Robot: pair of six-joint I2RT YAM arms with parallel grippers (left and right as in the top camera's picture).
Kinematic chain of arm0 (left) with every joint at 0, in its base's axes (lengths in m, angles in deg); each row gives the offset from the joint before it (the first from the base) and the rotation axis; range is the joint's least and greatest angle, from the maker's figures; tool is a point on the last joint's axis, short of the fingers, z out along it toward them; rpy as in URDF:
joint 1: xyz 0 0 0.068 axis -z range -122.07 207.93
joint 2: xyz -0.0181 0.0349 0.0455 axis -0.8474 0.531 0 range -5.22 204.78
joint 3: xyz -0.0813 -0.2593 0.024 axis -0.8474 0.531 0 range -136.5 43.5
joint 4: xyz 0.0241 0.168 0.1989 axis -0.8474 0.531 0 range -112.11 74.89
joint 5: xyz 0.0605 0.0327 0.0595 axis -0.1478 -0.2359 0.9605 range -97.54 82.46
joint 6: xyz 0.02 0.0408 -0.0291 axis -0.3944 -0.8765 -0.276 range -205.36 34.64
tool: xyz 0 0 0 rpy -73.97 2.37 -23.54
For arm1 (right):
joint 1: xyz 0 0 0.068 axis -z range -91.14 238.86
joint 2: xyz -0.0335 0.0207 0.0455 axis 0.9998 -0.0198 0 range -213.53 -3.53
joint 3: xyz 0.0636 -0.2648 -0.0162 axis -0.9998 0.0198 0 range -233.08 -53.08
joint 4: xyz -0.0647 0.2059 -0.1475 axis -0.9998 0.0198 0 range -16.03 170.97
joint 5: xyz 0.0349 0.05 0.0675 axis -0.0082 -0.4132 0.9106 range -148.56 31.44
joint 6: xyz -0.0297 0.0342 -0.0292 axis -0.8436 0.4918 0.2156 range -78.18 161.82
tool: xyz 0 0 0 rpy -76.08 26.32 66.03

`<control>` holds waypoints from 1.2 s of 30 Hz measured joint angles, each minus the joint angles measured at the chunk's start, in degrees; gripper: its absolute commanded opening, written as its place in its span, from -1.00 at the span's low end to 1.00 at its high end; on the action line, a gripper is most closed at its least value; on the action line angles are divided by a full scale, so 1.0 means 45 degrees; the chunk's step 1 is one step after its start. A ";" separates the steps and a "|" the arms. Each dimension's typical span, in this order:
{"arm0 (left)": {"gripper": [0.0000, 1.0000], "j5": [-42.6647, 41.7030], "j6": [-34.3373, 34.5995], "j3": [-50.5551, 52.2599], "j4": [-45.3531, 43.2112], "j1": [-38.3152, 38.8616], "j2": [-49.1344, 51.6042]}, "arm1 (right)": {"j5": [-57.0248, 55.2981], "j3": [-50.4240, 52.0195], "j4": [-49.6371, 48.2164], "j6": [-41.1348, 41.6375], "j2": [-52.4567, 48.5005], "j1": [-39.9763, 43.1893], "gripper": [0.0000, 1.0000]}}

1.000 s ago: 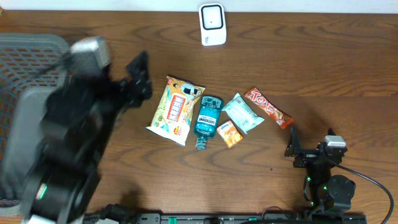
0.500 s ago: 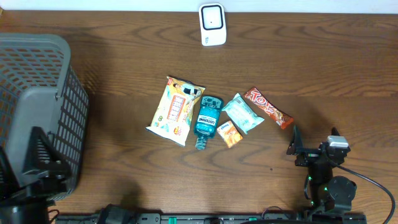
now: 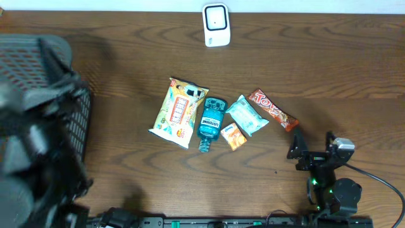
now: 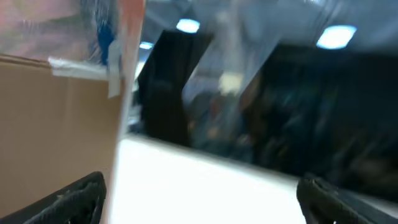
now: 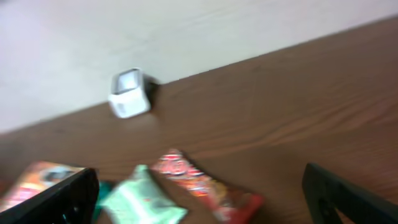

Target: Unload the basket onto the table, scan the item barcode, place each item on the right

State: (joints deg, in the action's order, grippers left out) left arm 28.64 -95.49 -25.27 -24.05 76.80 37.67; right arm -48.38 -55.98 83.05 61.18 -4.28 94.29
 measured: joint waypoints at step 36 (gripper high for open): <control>0.96 -1.1555 0.3109 0.0602 0.7155 -0.4843 -0.5790 | 0.5668 -0.8733 0.7004 -0.0039 -1.0268 -0.1661 0.98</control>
State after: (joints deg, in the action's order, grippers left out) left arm -23.35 -81.50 -22.56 8.15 55.01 11.62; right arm -22.88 -95.28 114.57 61.00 -50.49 86.82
